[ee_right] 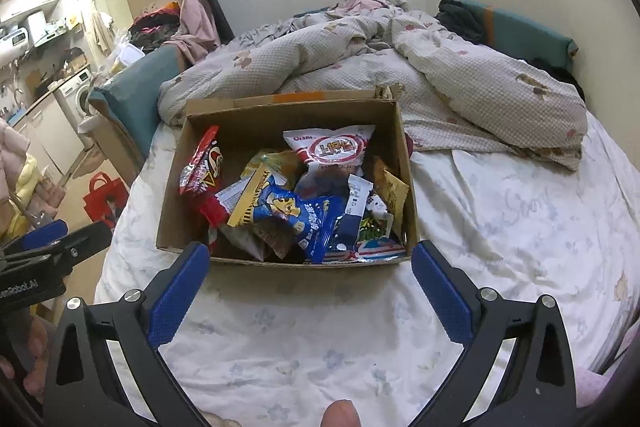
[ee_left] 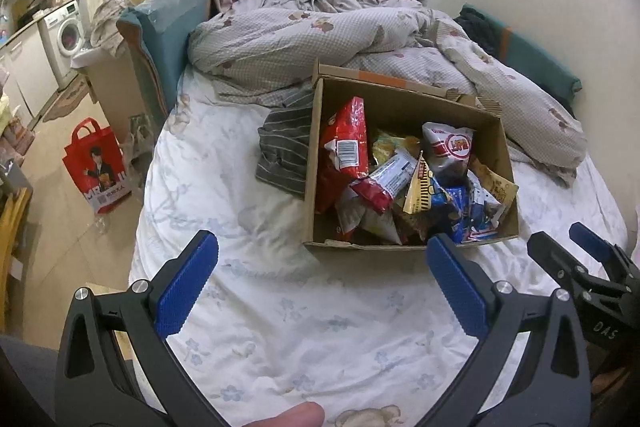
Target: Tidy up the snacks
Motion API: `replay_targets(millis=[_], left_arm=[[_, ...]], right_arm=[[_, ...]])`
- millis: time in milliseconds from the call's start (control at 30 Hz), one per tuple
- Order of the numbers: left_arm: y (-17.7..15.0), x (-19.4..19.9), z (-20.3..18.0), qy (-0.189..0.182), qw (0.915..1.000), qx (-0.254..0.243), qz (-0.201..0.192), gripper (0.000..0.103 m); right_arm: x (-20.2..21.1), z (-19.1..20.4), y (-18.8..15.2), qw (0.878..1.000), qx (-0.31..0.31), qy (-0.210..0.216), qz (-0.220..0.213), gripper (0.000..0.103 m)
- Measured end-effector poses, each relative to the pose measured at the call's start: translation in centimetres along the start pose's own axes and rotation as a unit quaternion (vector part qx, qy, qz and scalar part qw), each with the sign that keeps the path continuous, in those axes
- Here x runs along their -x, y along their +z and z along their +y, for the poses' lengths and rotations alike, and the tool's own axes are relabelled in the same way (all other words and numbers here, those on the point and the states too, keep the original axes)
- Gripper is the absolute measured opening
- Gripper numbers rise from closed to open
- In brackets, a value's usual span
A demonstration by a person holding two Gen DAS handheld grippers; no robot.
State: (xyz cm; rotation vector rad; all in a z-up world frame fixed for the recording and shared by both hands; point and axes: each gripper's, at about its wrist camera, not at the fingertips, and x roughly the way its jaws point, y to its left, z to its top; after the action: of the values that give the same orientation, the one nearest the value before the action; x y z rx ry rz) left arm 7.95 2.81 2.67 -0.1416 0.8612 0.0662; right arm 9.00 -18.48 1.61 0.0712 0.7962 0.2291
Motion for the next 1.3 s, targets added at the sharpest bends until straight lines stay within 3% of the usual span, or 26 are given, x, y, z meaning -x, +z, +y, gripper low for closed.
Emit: replay_targets(millis=[1300], left_arm=[[-0.18,-0.12,0.28,-0.001,0.9998,-0.018,0.000,0.103]], right_arm=[[-0.51,-0.07,0.01,1.000,-0.007,-0.007,0.004,0.103]])
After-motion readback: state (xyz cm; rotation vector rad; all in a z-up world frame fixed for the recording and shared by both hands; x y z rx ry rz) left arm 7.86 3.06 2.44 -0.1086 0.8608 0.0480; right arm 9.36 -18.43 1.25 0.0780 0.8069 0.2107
